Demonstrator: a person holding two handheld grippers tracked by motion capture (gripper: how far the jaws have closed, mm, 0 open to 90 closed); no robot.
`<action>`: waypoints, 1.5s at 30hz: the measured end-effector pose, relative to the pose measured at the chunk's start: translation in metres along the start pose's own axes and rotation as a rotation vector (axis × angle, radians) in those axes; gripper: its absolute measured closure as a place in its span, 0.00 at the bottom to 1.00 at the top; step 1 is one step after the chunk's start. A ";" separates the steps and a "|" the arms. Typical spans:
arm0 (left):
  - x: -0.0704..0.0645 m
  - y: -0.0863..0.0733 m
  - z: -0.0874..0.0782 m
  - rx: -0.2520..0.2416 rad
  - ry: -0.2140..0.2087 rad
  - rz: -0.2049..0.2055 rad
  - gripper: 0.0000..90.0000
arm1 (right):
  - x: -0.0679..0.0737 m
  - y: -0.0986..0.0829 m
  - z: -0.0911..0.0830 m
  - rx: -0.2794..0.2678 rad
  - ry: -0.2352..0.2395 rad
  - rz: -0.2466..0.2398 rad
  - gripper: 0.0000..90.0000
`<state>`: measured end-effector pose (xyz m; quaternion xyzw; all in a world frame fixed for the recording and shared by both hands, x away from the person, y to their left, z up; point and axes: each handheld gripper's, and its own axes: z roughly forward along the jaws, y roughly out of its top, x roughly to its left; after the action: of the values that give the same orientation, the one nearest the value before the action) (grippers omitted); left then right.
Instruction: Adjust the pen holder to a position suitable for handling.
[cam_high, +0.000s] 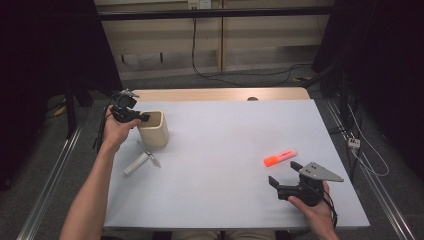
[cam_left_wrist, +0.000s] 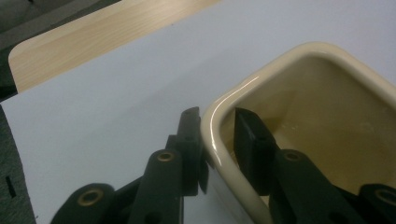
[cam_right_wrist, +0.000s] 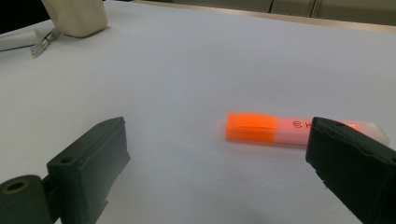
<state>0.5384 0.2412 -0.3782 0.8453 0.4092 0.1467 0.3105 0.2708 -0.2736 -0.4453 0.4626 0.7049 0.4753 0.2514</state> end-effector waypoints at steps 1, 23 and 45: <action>0.000 0.000 0.000 0.002 0.001 -0.001 0.81 | 0.000 0.000 0.000 -0.002 0.000 -0.004 0.06; 0.000 0.002 0.000 -0.001 0.039 -0.114 0.82 | 0.000 0.000 0.001 0.003 0.005 0.005 0.06; -0.021 0.015 -0.018 -0.009 0.048 -0.074 0.82 | 0.000 0.001 0.000 -0.003 0.004 0.000 0.06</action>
<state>0.5251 0.2250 -0.3547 0.8244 0.4469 0.1573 0.3096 0.2706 -0.2735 -0.4444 0.4612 0.7047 0.4773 0.2506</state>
